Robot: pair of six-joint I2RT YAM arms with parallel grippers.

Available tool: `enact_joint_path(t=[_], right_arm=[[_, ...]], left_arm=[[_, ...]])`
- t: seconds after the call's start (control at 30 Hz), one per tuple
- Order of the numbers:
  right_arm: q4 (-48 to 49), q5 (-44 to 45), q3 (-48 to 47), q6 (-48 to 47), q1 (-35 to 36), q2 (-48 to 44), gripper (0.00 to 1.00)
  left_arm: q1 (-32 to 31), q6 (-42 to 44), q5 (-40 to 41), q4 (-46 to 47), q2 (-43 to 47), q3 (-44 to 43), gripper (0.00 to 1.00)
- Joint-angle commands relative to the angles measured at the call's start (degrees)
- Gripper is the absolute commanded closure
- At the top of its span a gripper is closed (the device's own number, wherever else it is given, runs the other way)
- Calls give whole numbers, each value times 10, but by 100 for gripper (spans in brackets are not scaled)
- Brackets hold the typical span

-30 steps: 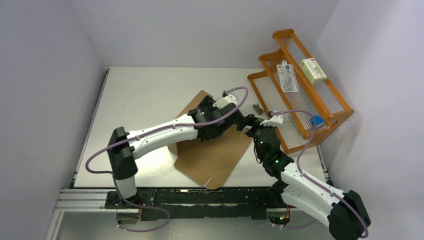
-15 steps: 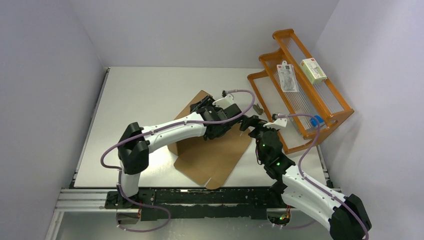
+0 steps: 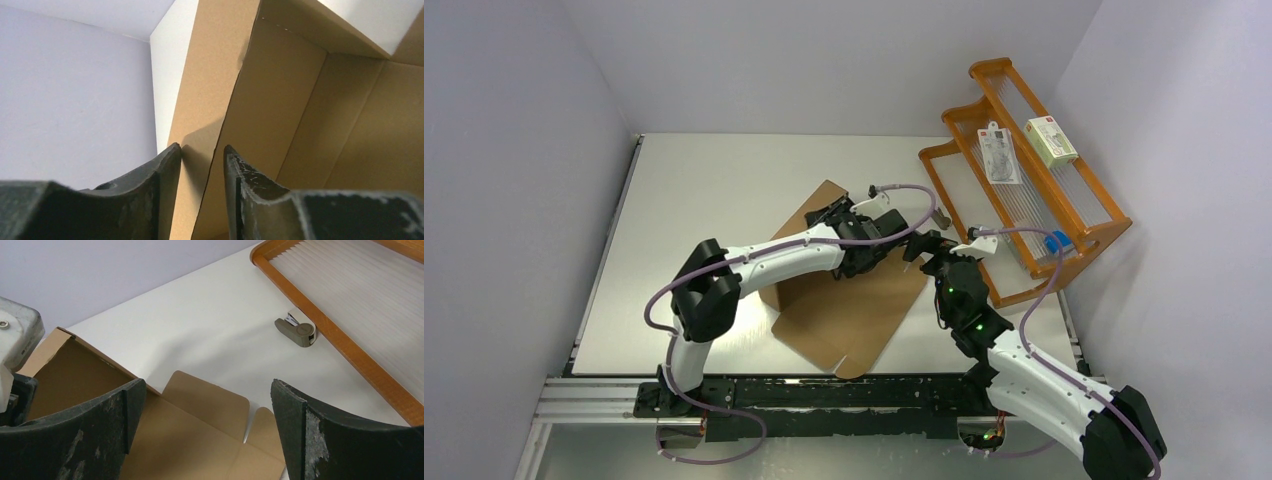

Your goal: Fold the paper box

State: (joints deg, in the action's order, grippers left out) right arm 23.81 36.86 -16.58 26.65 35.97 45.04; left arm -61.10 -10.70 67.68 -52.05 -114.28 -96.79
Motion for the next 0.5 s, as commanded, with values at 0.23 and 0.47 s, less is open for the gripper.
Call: enact_joint_path(t=[0.23,0.47], right_arm=[[16,-10,7,-8,-4,-33,0],[-29,-61,-41,-28,-4,-65,0]], left_arm=[[45,14,3,24,51,19,76],[107,-4,-80,40,106,64,90]])
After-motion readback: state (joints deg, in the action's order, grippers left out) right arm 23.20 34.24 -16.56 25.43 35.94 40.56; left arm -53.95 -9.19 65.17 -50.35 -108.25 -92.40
